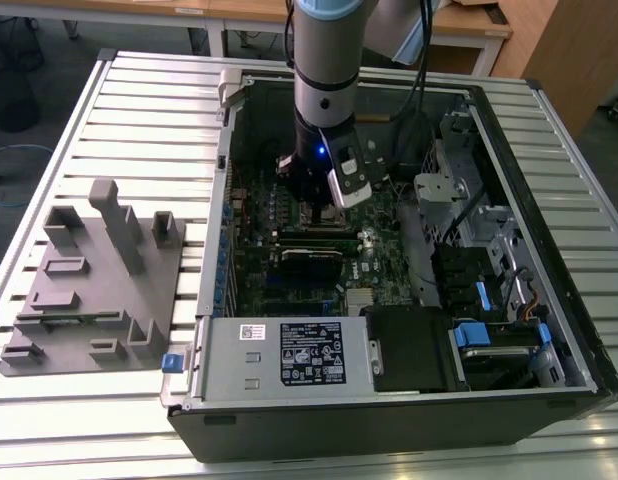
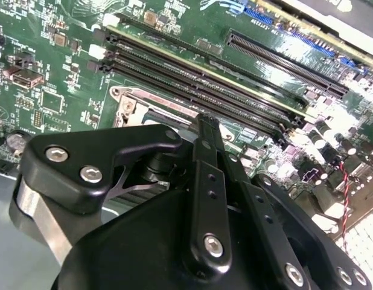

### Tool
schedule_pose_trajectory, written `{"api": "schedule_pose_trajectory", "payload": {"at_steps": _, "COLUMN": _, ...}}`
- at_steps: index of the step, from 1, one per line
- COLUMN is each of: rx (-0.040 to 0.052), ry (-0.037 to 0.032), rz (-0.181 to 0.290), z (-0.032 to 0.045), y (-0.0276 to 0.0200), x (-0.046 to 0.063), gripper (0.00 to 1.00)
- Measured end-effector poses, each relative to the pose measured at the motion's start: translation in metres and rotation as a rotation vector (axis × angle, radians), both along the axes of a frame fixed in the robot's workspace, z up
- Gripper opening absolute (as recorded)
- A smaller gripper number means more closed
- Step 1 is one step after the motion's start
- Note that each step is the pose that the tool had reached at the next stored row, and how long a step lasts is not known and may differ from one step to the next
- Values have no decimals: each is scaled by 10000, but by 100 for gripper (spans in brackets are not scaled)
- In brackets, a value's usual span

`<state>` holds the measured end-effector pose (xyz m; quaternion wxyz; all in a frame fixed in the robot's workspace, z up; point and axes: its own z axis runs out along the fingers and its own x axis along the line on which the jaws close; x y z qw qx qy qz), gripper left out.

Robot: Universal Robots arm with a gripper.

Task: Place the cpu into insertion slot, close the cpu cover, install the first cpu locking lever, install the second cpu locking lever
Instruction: 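Install the second cpu locking lever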

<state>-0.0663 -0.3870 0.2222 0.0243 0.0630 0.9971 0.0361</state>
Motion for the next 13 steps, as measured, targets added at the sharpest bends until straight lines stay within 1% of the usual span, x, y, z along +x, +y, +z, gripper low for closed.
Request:
{"api": "schedule_pose_trajectory", "payload": {"at_steps": 3, "rx": -64, "ry": 0, "rz": 1, "z": -21, "y": 0, "x": -5, "gripper": 10}}
{"api": "schedule_pose_trajectory", "payload": {"at_steps": 5, "rx": -88, "ry": 0, "rz": 0, "z": -35, "y": 0, "x": -11, "gripper": 10}}
{"api": "schedule_pose_trajectory", "payload": {"at_steps": 13, "rx": -97, "ry": 0, "rz": 0, "z": -42, "y": 0, "x": -19, "gripper": 10}}
